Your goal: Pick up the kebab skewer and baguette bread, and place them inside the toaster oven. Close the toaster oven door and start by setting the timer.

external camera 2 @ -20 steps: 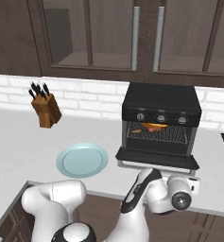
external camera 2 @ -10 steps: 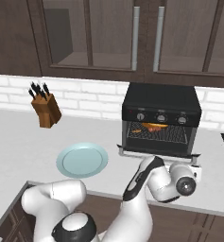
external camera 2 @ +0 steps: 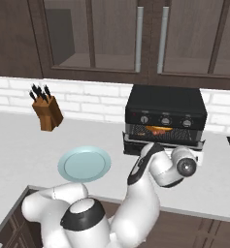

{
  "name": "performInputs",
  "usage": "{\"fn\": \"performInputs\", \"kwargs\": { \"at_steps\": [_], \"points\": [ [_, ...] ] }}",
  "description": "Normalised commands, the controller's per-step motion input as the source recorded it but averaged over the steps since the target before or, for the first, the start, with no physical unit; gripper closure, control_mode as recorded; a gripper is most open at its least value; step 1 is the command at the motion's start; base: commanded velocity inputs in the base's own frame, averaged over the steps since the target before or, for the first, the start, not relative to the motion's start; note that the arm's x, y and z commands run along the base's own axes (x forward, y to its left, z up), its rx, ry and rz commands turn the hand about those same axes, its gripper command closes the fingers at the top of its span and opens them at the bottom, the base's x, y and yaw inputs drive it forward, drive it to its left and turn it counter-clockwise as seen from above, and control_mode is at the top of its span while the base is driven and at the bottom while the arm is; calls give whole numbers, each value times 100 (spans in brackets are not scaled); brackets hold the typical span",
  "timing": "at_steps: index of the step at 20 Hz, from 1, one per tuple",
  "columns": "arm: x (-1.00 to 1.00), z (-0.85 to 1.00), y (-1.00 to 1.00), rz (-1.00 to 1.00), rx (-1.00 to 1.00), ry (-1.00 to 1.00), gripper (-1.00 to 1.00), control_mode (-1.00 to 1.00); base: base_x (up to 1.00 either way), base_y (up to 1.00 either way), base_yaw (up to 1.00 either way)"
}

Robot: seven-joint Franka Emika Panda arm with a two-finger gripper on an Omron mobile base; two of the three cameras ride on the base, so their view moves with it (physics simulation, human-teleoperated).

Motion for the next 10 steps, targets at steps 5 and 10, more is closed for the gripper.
{"fn": "performInputs", "kwargs": {
  "at_steps": [5,10],
  "points": [
    [64,40,35,0,0,0,-100,-100,0,0,0],
    [48,28,28,0,0,0,-100,-100,0,0,0]
  ]
}}
